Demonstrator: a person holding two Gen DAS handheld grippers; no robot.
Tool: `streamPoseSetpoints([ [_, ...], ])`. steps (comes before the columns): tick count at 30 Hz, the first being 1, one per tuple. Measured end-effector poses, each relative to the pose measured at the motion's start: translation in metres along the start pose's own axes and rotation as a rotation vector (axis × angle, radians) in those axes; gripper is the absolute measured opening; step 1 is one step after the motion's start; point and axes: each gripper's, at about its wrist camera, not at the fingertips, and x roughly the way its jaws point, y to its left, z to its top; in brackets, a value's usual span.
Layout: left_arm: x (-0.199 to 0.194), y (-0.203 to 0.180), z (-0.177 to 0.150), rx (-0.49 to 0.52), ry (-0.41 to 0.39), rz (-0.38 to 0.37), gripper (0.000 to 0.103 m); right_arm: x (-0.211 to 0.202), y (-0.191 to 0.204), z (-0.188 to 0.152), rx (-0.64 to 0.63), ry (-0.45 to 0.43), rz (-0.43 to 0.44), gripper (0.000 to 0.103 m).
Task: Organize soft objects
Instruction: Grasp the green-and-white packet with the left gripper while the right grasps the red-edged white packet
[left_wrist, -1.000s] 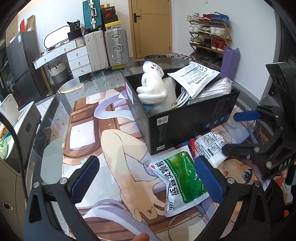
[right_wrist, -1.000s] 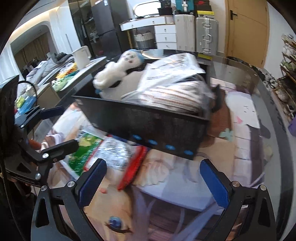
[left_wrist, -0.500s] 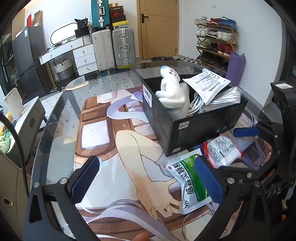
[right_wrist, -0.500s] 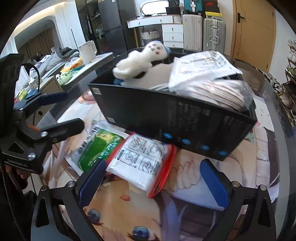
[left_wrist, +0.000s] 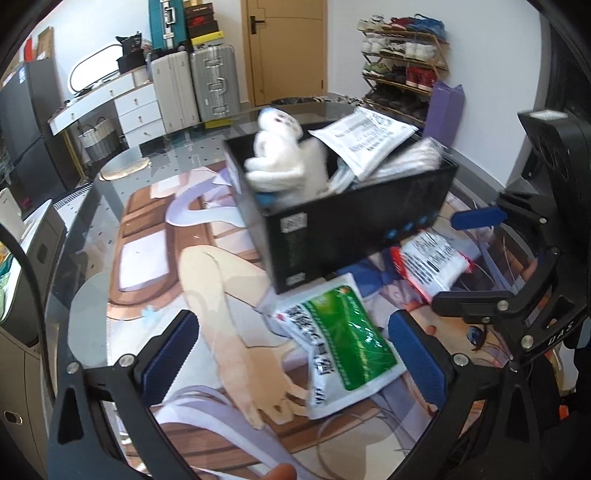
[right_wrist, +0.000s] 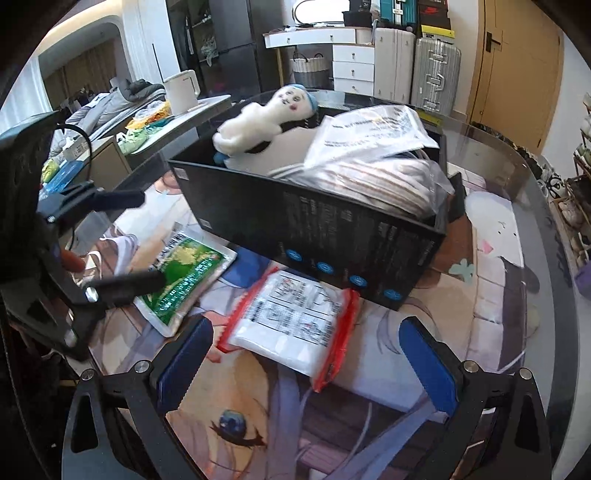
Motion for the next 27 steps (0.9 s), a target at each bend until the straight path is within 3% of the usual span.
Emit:
streamPoseSetpoints([
  [6,0.011,-0.008,-0.002,-0.003,0.046,0.008,0.103,0.004,-0.004,0.0,0.057,-0.009,-0.025,0.102],
  [16,0.014,-0.01,-0.004,0.01,0.067,0.027,0.103,0.001,-0.019,-0.003,0.037,0.018,-0.065,0.102],
  [20,0.015,-0.011,-0.004,0.003,0.071,0.021,0.103,0.002,-0.013,-0.004,0.027,0.011,-0.03,0.102],
  [27,0.018,-0.013,-0.004,0.006,0.085,0.01,0.103,0.012,-0.007,-0.005,0.016,0.033,-0.066,0.102],
])
